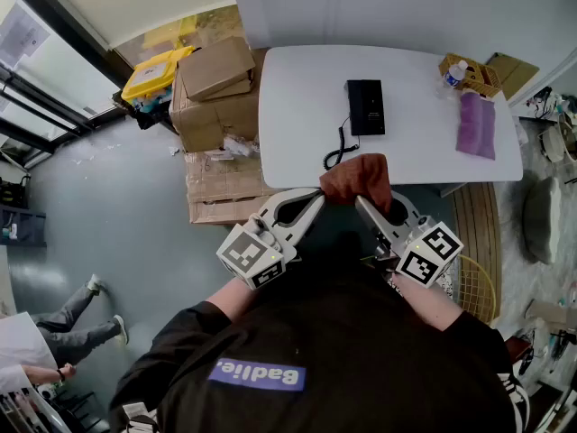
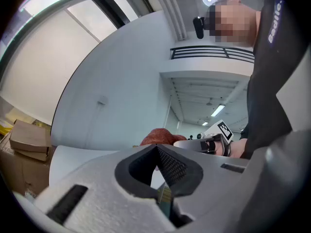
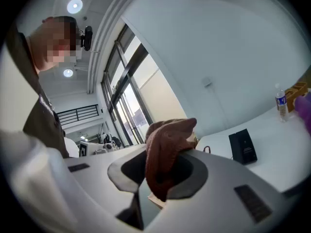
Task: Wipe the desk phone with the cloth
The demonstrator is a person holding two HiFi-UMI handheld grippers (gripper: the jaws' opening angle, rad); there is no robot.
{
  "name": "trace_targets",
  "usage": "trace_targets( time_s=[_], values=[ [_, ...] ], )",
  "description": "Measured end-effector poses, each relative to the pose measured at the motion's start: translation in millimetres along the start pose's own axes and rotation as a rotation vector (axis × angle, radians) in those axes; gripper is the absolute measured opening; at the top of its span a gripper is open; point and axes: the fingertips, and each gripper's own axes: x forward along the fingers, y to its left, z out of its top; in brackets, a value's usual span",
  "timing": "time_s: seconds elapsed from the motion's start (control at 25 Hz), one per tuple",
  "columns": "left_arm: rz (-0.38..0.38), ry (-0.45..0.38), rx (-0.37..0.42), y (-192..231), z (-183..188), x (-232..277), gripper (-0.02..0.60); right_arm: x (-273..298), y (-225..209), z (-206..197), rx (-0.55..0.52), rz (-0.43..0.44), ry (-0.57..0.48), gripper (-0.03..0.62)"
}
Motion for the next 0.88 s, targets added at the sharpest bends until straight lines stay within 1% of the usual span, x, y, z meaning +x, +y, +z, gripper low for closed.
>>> trace_targets(
  time_s=[0.16, 0.32, 0.44, 0.6, 0.88],
  values=[
    [-0.005, 0.004, -0.006, -0.3, -1.8, 0.6, 0.006, 0.2, 0.3, -0.4, 0.000, 0.000, 0.002, 0.094],
    [0.006, 0.010, -0.009, 1.2, -2.0, 1.0, 0.006, 0.2, -0.5, -1.7, 0.004, -0.002, 0.000, 0.094],
    [-0.008, 0.001, -0.008, 0.5, -3.9, 1.6, 0.006, 0.5, -1.1, -1.3, 0.003, -0.002, -0.001, 0.094],
    [-0.006, 0.001, 0.004, 0.6, -2.0, 0.3, 0.006, 0.4, 0.4, -1.4, 0.002, -0.004, -0.004, 0.094],
    [-0.016, -0.002, -0.006, 0.3, 0.6, 2.3, 0.006, 0.5, 0.4, 1.2, 0.016, -0.004, -0.024, 0.094]
  ],
)
